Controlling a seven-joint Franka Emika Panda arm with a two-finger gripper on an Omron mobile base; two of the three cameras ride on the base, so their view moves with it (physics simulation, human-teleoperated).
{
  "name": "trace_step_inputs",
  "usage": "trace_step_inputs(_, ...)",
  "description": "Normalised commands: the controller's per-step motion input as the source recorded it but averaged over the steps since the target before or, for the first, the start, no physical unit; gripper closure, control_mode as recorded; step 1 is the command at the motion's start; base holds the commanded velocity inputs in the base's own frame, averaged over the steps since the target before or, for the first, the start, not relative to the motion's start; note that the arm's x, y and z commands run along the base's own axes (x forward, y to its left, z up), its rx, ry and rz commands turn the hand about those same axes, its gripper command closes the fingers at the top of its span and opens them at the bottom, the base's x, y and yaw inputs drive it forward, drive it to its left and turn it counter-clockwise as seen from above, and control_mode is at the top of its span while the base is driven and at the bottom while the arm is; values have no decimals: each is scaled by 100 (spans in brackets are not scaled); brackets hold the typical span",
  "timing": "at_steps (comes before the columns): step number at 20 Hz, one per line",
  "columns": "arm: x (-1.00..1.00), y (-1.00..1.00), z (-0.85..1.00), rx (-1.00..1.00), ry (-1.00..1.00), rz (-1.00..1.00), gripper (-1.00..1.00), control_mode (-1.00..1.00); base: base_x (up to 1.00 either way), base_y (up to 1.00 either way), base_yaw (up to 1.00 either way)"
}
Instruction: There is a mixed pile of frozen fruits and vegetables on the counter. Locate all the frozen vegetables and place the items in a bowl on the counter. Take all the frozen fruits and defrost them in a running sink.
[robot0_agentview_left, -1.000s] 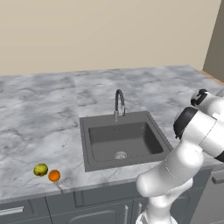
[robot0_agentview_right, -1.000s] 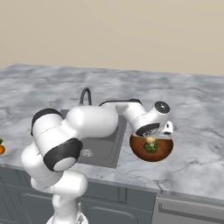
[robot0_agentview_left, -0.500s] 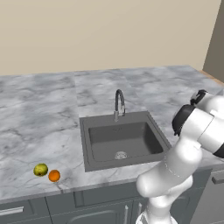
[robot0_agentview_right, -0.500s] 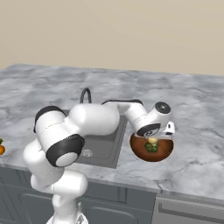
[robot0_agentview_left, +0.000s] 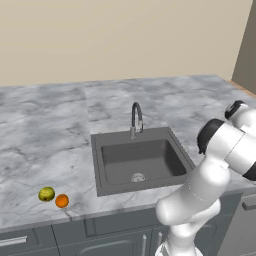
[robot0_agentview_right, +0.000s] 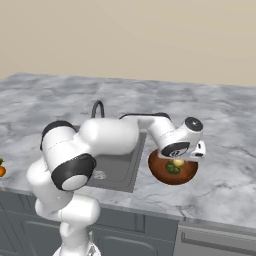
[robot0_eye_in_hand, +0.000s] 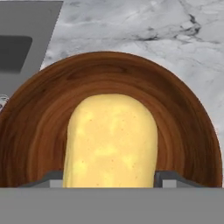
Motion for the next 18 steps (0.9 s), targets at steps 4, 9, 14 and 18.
trace_step_inputs(4,-40,0,32,0,-3,0,-100,-100,0,0,0)
trace_step_inputs(9,-21,0,28,0,-1,0,-100,-100,0,0,0)
trace_step_inputs(14,-20,16,58,0,-4,0,-100,-100,0,0,0)
trace_step_inputs(18,-32,68,32,0,-1,0,-100,-100,0,0,0)
